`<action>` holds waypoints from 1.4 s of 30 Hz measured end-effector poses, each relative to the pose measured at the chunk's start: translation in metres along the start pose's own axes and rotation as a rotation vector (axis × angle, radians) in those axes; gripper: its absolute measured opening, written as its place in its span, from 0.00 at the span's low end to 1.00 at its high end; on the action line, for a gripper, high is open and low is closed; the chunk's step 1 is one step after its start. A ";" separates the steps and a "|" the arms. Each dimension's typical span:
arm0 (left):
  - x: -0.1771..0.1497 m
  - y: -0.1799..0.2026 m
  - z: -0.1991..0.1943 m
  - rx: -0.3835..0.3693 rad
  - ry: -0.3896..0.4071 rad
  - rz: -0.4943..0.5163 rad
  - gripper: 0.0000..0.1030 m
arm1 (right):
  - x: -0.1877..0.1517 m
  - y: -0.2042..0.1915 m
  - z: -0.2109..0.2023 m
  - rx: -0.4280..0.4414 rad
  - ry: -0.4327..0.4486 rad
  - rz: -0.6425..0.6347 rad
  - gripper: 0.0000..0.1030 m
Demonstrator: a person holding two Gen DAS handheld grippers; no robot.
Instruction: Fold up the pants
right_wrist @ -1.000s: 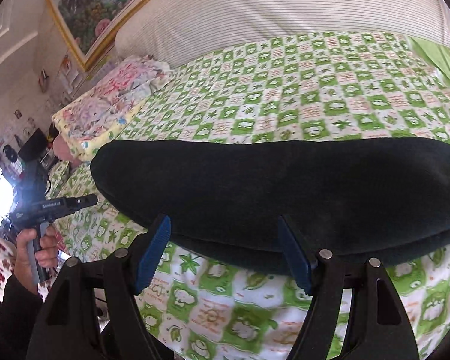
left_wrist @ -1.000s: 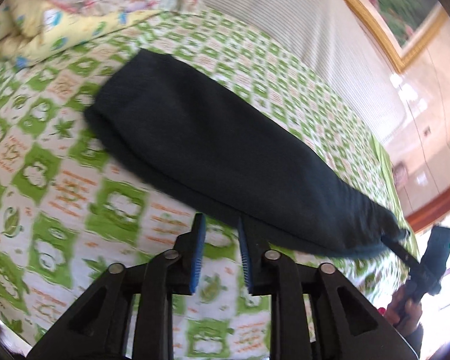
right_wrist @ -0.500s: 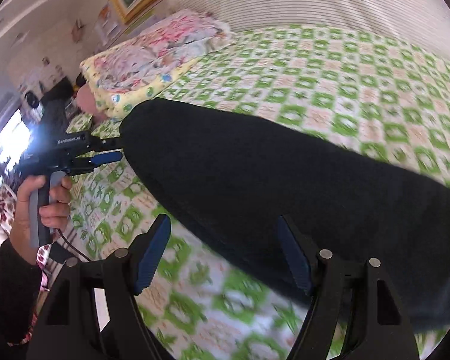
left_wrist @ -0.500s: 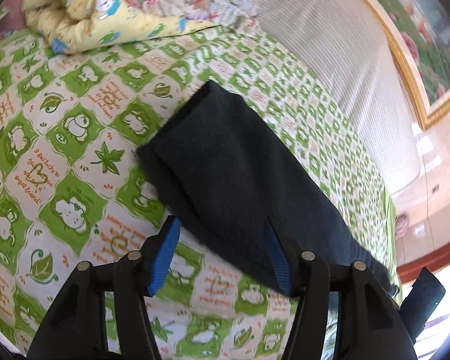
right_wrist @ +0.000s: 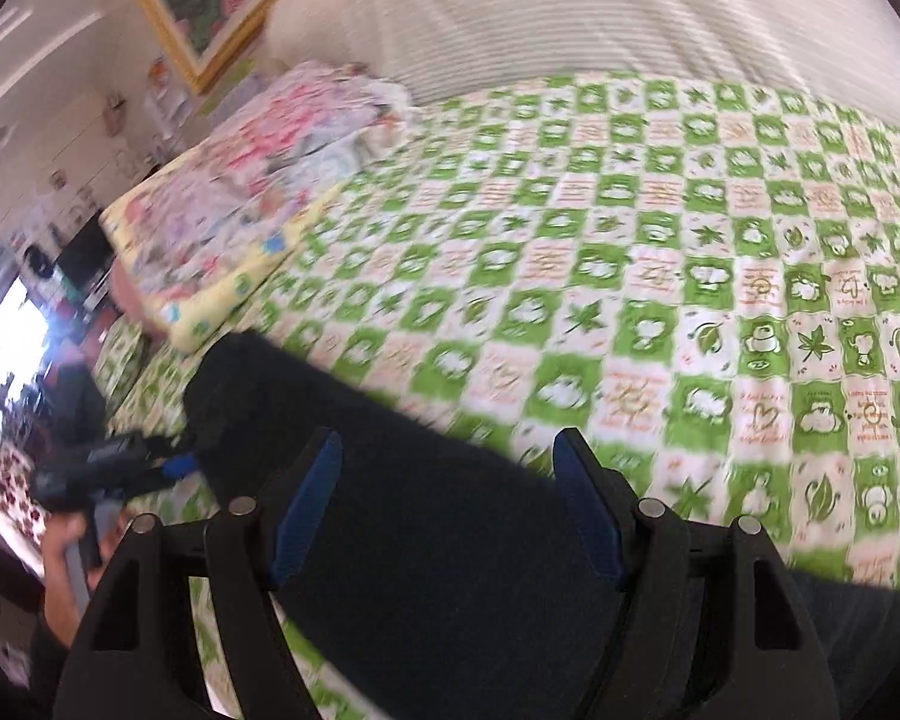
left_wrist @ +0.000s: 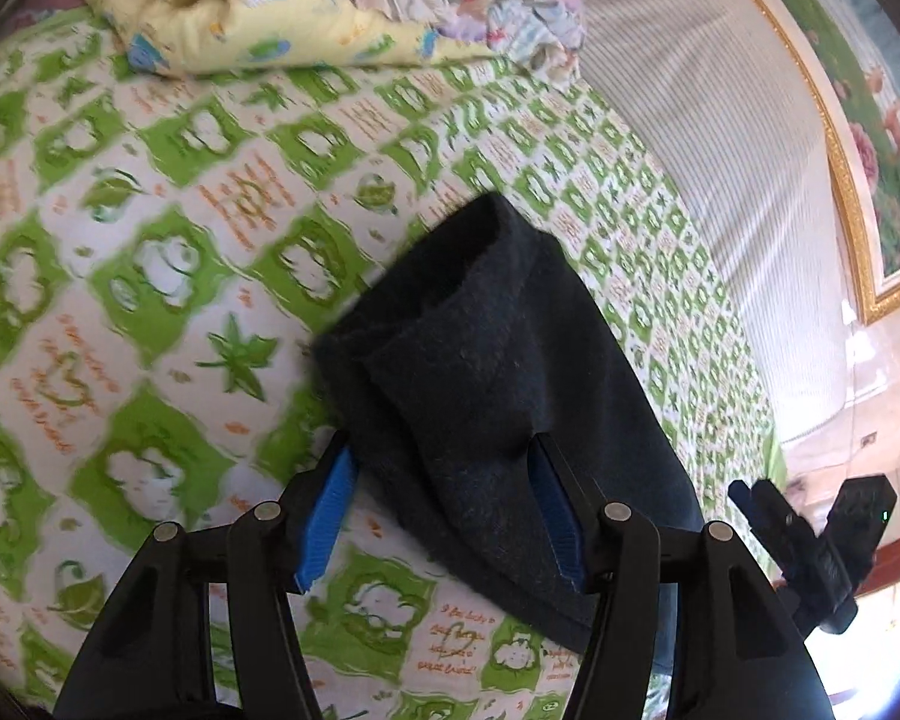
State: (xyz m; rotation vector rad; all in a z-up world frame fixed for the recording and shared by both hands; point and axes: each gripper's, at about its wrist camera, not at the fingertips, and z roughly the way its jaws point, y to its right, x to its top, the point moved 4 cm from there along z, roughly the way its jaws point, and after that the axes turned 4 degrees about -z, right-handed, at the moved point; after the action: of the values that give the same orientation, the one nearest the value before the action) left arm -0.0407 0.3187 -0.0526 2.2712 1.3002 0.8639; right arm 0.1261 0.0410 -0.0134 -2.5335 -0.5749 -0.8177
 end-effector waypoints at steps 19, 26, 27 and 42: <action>0.007 0.010 0.016 -0.018 0.035 0.083 0.29 | 0.003 0.026 0.074 0.066 -0.219 0.058 0.61; -0.016 0.004 -0.010 -0.076 0.072 0.117 0.24 | -0.025 -0.003 0.069 0.098 -0.282 -0.105 0.61; -0.019 0.004 -0.012 -0.078 0.072 0.116 0.23 | -0.029 -0.009 0.068 0.084 -0.286 -0.154 0.61; -0.022 0.013 -0.046 -0.167 0.077 0.091 0.20 | -0.024 -0.013 0.066 0.068 -0.271 -0.138 0.15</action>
State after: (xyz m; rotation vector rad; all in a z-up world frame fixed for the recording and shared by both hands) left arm -0.0721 0.2946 -0.0179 2.1991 1.1187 1.0593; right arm 0.1317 0.0783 -0.0735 -2.5816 -0.8561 -0.4911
